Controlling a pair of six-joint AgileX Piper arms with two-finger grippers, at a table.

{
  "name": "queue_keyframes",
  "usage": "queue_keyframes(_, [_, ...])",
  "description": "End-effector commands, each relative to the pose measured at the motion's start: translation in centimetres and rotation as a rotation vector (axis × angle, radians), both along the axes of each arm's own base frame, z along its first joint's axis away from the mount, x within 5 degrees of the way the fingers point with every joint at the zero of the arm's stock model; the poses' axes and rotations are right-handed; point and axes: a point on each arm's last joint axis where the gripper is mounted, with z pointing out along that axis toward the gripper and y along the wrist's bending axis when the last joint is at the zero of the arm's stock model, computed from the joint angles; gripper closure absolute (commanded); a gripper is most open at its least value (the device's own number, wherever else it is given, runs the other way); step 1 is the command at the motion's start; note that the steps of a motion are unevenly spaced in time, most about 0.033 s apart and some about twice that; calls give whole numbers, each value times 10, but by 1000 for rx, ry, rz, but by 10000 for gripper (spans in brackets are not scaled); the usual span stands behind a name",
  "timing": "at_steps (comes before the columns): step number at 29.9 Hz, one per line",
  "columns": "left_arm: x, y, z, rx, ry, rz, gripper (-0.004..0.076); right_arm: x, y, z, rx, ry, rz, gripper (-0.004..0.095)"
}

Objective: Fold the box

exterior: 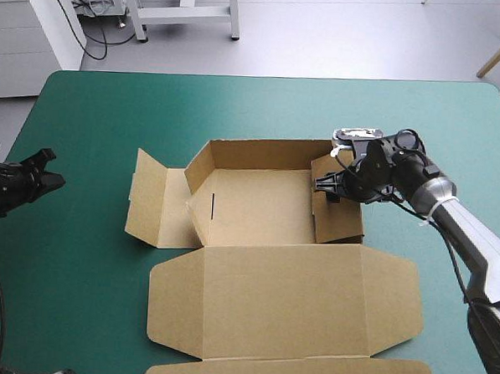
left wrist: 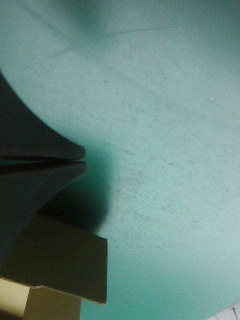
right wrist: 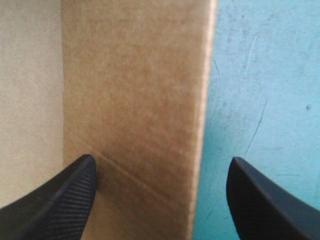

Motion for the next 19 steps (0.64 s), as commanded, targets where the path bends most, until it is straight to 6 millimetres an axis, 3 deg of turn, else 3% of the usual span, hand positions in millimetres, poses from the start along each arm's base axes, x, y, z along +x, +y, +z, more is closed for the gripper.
queue_keyframes(1, [-1,-4,22,-4,-86,16,734,-2,-3,19,25,-79,-3,295])
queue_keyframes(5, [-1,-4,22,-4,-86,16,734,-3,-3,18,24,-73,-3,492])
queue_keyframes(9, [-1,-4,22,-4,-86,16,734,-3,-3,18,17,-75,13,908])
queue_keyframes(14, [-1,-4,22,-7,-84,11,734,-3,-3,21,16,-83,20,918])
queue_keyframes(19, [-1,-5,22,8,-93,-16,734,-8,-4,54,38,-167,31,926])
